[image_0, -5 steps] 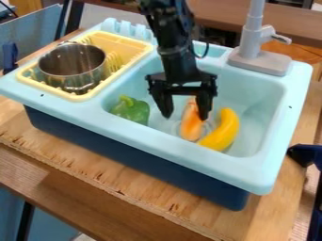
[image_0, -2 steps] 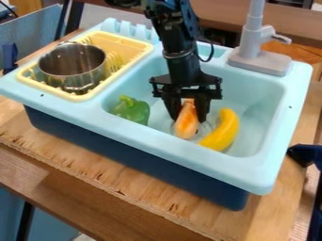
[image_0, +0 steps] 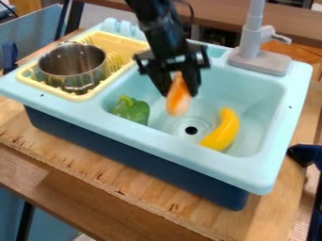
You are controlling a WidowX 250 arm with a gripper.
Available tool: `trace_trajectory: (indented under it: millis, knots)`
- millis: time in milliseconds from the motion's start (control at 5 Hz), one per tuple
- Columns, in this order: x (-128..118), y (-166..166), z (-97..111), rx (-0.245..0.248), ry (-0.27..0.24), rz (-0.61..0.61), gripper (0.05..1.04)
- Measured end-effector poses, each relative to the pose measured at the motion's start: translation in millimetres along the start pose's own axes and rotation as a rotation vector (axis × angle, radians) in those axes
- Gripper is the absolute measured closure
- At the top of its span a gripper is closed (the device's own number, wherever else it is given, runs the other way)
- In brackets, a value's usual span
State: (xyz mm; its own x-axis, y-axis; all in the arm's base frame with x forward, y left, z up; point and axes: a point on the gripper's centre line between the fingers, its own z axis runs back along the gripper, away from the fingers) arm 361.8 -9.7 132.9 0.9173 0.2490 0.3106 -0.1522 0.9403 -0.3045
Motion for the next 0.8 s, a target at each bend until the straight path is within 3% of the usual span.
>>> trace_trajectory:
  millis: [200, 400, 600, 800]
  knots:
    - [13, 8, 35, -0.035, -0.109, 0.036, 0.484]
    - [20, 22, 56, -0.043, -0.169, 0.081, 0.484]
    - [20, 42, 77, -0.008, -0.192, 0.122, 0.484]
    - [20, 73, 96, 0.089, -0.174, 0.188, 0.484]
